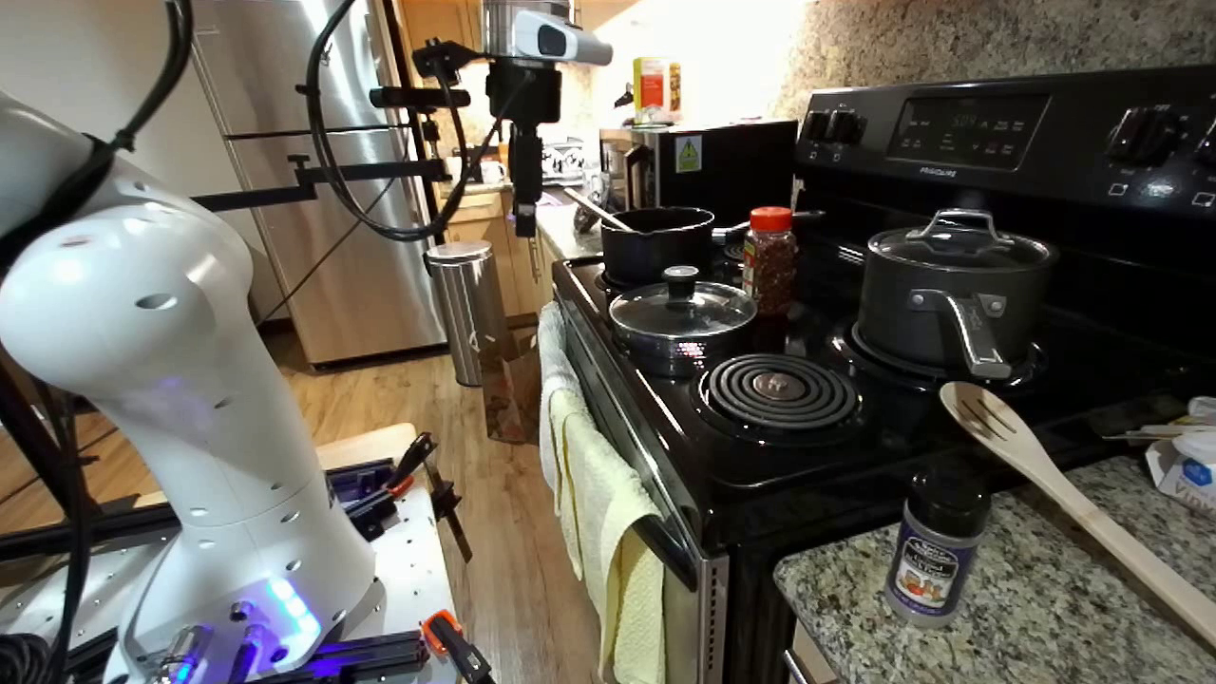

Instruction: Move the wooden spoon from the left side of the stove to the right side

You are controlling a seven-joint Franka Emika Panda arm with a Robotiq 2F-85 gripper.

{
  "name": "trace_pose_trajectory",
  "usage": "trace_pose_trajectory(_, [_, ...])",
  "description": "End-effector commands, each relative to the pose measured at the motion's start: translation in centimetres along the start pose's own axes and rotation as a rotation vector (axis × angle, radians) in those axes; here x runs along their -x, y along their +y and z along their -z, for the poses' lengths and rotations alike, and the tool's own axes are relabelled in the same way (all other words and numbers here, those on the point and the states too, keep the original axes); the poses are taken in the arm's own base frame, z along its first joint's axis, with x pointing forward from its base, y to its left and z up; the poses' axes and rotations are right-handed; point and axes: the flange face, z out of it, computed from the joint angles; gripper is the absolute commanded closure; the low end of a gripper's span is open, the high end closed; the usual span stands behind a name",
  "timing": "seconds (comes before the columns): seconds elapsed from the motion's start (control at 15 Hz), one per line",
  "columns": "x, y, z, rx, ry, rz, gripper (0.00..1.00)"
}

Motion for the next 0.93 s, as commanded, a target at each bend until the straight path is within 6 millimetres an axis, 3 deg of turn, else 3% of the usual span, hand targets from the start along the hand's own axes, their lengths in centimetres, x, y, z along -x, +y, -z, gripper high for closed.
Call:
trace_pose_trajectory(0.0, [-2.1, -3.6, -1.1, 0.009, -0.003, 0.115, 0.00])
trace_pose_trajectory(0.33, [-5.2, -13.5, -3.8, 0.100, -0.034, 0.360, 0.00])
trace_pose_trajectory(0.6, [-7.3, -20.7, -2.8, 0.189, 0.008, 0.543, 0.00])
trace_pose_trajectory(0.8, [-8.4, -24.4, -1.2, 0.211, 0.041, 0.670, 0.00])
trace_pose_trajectory(0.87, [-7.3, -22.6, -2.2, 0.186, 0.045, 0.595, 0.00])
